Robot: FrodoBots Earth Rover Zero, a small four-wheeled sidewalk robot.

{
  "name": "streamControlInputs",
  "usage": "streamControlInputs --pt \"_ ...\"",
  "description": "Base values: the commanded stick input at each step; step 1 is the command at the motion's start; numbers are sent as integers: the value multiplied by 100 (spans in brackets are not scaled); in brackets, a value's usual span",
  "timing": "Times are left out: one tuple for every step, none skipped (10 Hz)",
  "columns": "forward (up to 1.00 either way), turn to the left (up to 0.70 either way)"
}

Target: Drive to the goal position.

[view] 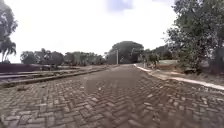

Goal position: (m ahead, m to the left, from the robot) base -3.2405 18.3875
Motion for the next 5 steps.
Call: streamControlInputs --pt "70 0" --pt "70 0" --pt "70 0" --pt "70 0" --pt "70 0"
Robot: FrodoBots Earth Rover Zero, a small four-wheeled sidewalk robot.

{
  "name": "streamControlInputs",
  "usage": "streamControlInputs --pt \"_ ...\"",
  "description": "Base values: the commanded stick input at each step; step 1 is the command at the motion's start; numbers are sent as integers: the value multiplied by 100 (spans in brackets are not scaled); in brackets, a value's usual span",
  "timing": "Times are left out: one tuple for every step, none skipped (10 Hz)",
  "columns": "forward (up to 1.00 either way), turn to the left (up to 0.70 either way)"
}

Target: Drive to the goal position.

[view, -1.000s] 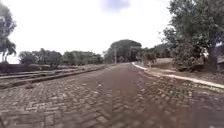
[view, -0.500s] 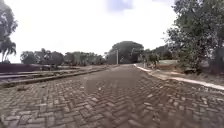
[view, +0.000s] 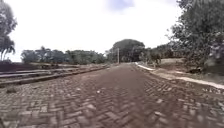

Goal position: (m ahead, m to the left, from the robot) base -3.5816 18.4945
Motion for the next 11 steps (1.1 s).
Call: streamControlInputs --pt "70 0" --pt "70 0" --pt "70 0" --pt "70 0" --pt "70 0" --pt "70 0" --pt "70 0" --pt "70 0" --pt "70 0" --pt "70 0" --pt "70 -10"
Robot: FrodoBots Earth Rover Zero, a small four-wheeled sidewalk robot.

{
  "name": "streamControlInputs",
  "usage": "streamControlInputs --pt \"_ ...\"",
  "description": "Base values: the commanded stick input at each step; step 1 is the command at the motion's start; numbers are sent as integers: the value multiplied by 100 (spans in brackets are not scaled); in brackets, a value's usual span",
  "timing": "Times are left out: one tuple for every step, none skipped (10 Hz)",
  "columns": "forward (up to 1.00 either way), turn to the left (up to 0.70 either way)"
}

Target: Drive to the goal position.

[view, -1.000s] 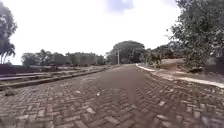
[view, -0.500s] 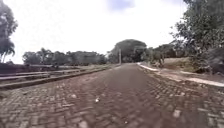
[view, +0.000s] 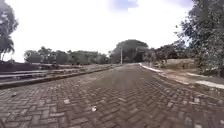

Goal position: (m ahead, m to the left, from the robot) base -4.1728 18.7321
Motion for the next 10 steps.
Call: streamControlInputs --pt "70 -27" --pt "70 -14" --pt "70 0" --pt "70 0" --pt "70 0" --pt "70 0" --pt "70 0" --pt "70 0" --pt "70 0" --pt "70 0"
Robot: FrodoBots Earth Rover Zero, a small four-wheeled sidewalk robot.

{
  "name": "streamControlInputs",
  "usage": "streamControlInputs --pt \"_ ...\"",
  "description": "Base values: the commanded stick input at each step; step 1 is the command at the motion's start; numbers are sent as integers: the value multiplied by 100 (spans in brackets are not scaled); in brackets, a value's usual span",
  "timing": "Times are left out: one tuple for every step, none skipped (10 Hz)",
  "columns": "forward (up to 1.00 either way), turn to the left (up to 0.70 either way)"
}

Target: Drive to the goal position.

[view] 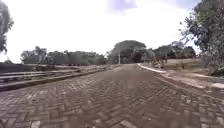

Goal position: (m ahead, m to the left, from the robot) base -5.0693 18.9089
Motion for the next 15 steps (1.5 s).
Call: streamControlInputs --pt "70 0" --pt "70 0" --pt "70 0" --pt "70 0" --pt "70 0" --pt "70 0" --pt "70 0" --pt "70 0" --pt "70 0" --pt "70 0" --pt "70 -3" --pt "70 -27" --pt "70 -27" --pt "70 -26" --pt "70 0"
